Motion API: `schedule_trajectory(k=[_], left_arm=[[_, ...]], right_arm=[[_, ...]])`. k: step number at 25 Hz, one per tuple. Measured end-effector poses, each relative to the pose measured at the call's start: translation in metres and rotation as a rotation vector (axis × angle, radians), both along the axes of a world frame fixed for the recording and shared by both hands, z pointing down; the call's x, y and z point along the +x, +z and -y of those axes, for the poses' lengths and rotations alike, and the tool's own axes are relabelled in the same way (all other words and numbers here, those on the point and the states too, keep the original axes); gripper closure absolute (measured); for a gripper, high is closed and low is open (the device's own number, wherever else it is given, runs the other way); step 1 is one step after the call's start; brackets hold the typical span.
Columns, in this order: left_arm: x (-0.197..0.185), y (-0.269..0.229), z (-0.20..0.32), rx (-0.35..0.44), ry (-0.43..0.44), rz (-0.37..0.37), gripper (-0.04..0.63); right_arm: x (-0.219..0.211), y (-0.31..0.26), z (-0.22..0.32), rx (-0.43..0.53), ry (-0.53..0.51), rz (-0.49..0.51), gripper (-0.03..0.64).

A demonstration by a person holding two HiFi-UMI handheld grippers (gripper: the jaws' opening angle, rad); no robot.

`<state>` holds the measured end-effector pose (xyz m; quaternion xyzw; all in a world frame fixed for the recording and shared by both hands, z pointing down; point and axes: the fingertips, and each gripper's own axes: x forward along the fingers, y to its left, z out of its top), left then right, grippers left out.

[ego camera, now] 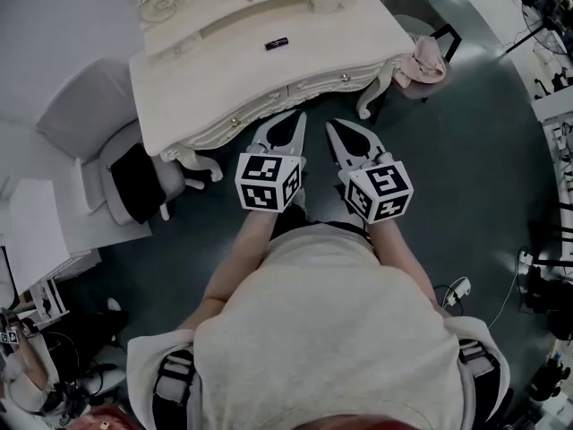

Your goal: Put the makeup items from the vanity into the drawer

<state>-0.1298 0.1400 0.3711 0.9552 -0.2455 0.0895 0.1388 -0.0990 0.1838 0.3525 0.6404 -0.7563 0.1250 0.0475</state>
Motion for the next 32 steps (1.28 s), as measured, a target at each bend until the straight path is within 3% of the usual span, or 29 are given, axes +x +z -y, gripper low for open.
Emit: schedule_trajectory(k=[6,17,32], left_arm=[[0.007,0.003,0.057,-0.016,0.007,-0.011,0.586],[0.022,0.028,0.101,-0.078,0.002,0.013,0.586],[0.067,0.041,0.24,-0.106,-0.219,0.023,0.586]], right_arm=[[0.006,0.005,0.053,-0.02,0.016,-0.012,0.609],[0.024,0.024,0.1,-0.063,0.004,0.003,0.609],[0.088,0.027,0.253,-0.074,-0.245,-0.029,0.609]])
